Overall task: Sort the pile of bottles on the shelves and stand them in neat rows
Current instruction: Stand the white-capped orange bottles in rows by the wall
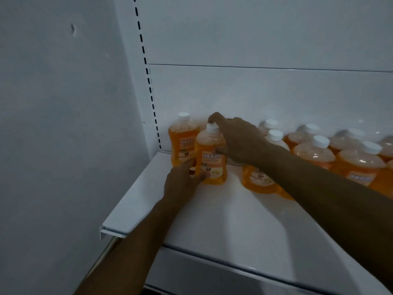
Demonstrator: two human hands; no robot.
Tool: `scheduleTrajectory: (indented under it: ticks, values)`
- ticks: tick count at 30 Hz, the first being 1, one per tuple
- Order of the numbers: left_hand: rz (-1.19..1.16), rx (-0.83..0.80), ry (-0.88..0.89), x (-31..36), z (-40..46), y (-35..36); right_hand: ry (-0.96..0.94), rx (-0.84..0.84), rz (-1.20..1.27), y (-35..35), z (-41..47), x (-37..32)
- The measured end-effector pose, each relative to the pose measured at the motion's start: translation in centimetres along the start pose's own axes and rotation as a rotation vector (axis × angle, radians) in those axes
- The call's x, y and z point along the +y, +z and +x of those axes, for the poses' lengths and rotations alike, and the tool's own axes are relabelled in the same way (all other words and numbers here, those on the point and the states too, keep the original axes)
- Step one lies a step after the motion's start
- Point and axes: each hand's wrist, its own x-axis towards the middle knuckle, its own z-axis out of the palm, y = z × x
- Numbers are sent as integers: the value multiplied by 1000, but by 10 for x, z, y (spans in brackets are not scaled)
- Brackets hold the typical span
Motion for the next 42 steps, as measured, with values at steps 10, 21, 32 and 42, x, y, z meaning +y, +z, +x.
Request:
scheduleTrajectory:
  ticks: [10,21,32,42]
  values:
    - [27,3,140,26,41,45,64,14,-149,-18,10,40]
    - [-39,-99,189,10,59,59,110,-69,-198,-10,28,54]
    - [118,-44,66,17,38,48,84,-75,-377,-9,26,49]
    - [175,309,-80,-23,22,-25,-70,54,-122,15,53,9]
